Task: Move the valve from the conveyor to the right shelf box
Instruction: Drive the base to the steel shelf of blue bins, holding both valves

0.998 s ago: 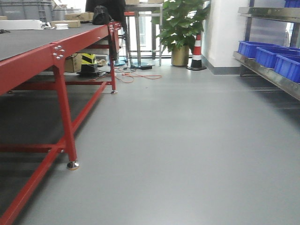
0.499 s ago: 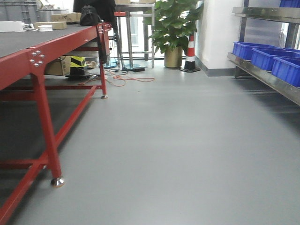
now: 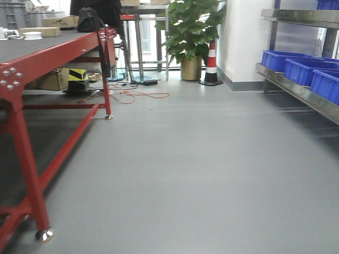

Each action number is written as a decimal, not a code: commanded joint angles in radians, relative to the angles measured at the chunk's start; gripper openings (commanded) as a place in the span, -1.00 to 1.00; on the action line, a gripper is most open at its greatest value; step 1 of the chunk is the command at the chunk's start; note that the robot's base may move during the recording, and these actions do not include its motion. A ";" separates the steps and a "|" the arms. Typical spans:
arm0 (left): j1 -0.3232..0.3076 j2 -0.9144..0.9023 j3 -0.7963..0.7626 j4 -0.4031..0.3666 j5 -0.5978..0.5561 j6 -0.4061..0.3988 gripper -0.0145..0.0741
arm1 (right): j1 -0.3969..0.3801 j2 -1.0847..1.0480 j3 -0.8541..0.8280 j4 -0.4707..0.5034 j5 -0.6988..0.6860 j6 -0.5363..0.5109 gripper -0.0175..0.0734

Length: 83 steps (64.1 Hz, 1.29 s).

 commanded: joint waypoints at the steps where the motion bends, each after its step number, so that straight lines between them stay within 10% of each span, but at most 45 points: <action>1: -0.006 -0.011 -0.012 -0.007 -0.058 -0.006 -0.92 | 0.001 -0.016 -0.021 -0.007 -0.067 -0.002 -0.95; 83: -0.006 -0.009 -0.012 -0.007 -0.058 -0.006 -0.92 | 0.001 -0.016 -0.021 -0.007 -0.067 -0.002 -0.95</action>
